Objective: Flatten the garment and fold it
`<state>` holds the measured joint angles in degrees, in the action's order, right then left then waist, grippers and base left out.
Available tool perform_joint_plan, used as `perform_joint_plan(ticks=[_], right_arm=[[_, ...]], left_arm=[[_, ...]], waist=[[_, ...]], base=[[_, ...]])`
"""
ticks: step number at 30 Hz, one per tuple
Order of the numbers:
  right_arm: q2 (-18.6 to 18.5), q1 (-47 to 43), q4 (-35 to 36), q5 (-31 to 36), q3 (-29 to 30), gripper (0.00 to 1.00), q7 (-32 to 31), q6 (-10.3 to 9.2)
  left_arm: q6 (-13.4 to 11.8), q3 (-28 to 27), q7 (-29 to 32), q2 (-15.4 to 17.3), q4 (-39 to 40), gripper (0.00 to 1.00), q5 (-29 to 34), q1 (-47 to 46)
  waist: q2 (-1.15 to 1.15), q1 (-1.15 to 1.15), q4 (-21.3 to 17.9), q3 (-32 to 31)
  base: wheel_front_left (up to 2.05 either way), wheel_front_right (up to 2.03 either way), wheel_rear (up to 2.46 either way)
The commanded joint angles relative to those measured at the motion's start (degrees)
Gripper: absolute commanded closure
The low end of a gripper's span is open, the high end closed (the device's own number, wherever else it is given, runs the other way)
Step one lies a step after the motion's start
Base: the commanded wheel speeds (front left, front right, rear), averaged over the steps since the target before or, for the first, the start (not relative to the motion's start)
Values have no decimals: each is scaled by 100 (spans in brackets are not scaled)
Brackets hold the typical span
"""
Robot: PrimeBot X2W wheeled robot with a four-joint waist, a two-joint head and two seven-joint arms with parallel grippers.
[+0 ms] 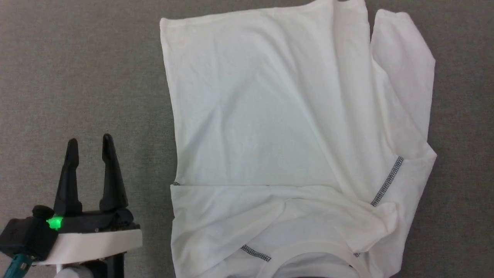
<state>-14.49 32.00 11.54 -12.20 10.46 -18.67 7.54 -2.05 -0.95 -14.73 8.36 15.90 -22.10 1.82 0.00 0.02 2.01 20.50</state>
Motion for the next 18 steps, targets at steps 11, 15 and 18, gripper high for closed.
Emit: perform_joint_plan(ticks=[11,15,18], right_arm=[[-228,1894,-2002,168,321,0,-1387,-5],[-135,2148,-2472,429,549,0,-1821,-5],[-65,2225,-2697,686,718,0,-2101,-5]], left_arm=[[282,-91,-27,-123,114,0,158,-468],[349,-48,-27,-139,100,0,210,-573],[393,-47,-27,-152,122,0,250,-650]], waist=[[0,-2,405,1044],[0,-2,592,1274],[0,-2,729,1414]], base=[[0,0,0],[0,0,0],[0,0,0]])
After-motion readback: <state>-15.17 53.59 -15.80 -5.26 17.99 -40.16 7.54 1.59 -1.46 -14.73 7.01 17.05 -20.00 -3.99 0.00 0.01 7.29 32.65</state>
